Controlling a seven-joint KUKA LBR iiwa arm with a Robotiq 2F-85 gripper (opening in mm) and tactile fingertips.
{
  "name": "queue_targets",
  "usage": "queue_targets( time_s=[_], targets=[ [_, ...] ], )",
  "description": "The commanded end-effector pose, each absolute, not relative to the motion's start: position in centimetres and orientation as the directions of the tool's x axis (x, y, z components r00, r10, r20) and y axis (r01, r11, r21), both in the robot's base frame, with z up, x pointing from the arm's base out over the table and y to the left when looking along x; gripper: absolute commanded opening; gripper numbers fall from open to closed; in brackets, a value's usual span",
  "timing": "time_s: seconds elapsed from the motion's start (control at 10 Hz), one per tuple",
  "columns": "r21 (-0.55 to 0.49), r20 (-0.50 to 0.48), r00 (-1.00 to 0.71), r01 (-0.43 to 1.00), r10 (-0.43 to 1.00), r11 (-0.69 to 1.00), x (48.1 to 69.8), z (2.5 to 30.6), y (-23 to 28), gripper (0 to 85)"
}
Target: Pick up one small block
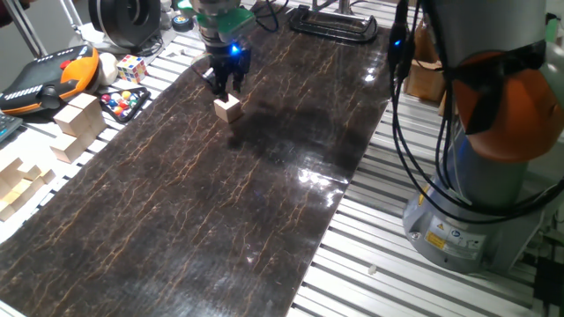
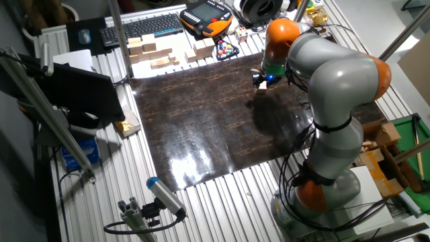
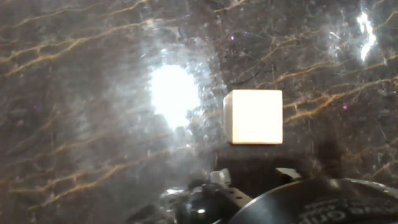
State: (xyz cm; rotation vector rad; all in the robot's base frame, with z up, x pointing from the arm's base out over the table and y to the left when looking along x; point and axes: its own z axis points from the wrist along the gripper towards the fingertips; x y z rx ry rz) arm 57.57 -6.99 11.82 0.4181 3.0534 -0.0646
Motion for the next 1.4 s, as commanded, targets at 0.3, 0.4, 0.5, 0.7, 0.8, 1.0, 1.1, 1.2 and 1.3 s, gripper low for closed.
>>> queue_targets(
  time_s=[0.3,0.4,0.5,0.7,0.8,1.0,1.1,1.2,1.3],
  targets=[
    [-0.015,-0.046,-0.966,0.254,0.253,0.967,58.8,10.0,-8.2,85.0],
    [-0.015,-0.046,-0.967,0.253,0.252,0.967,59.1,9.5,-8.4,85.0],
    [-0.015,-0.047,-0.967,0.251,0.250,0.968,59.2,9.2,-8.7,85.0],
    [-0.011,-0.040,-0.966,0.257,0.257,0.966,59.7,8.2,-9.0,85.0],
    [-0.012,-0.040,-0.967,0.253,0.252,0.967,59.9,7.7,-9.2,85.0],
    [-0.007,-0.047,-0.969,0.244,0.243,0.970,60.3,6.6,-9.7,85.0],
    [-0.007,-0.048,-0.968,0.245,0.245,0.969,60.5,6.1,-9.8,85.0],
    [-0.006,-0.045,-0.968,0.248,0.248,0.969,60.6,5.9,-9.7,85.0],
    [-0.006,-0.045,-0.967,0.251,0.251,0.968,60.6,5.7,-9.5,85.0]
  ],
)
